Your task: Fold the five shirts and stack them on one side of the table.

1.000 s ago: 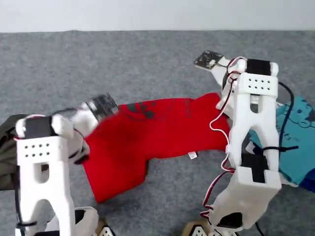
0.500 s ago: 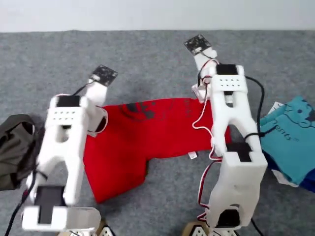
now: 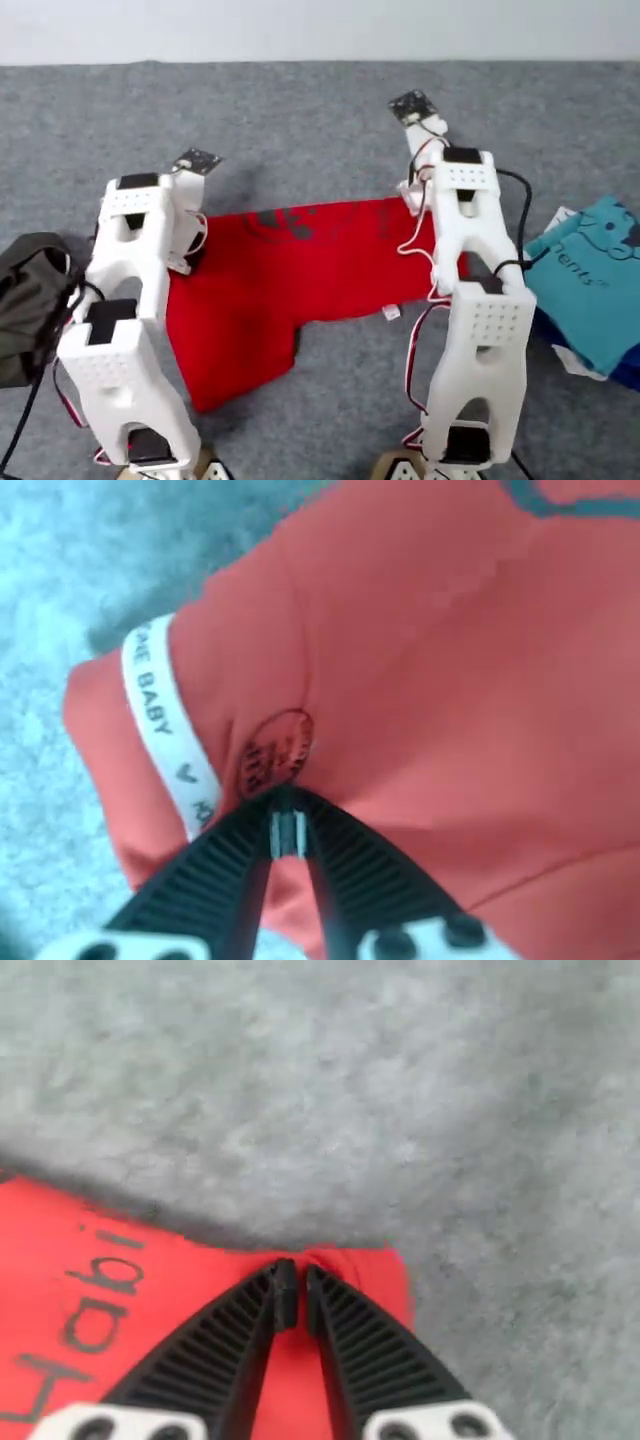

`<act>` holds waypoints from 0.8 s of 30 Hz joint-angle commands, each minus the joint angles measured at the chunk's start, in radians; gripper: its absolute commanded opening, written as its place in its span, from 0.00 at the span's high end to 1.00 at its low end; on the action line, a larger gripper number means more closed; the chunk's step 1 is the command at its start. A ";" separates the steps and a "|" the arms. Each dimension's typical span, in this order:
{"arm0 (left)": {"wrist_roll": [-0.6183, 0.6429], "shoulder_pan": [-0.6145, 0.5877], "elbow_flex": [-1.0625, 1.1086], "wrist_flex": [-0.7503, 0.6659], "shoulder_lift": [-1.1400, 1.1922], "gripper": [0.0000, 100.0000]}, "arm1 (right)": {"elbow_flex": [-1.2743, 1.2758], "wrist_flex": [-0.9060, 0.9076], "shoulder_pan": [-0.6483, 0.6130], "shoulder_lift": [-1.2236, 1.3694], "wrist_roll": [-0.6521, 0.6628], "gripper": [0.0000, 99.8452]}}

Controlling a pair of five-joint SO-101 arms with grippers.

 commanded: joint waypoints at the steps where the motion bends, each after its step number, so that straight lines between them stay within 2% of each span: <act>1: 0.003 -0.028 -0.041 0.014 0.000 0.99 | -0.180 0.031 0.067 0.076 -0.003 0.97; 8: 0.003 0.015 -0.091 0.114 -0.052 0.99 | -0.526 0.272 0.033 0.159 -0.005 0.97; 19: 0.008 0.103 -0.093 0.195 -0.407 0.99 | -0.898 0.651 -0.056 0.166 -0.005 0.96; 24: 0.028 0.029 -0.093 0.221 -0.433 0.99 | -0.933 0.808 -0.082 0.160 -0.005 0.97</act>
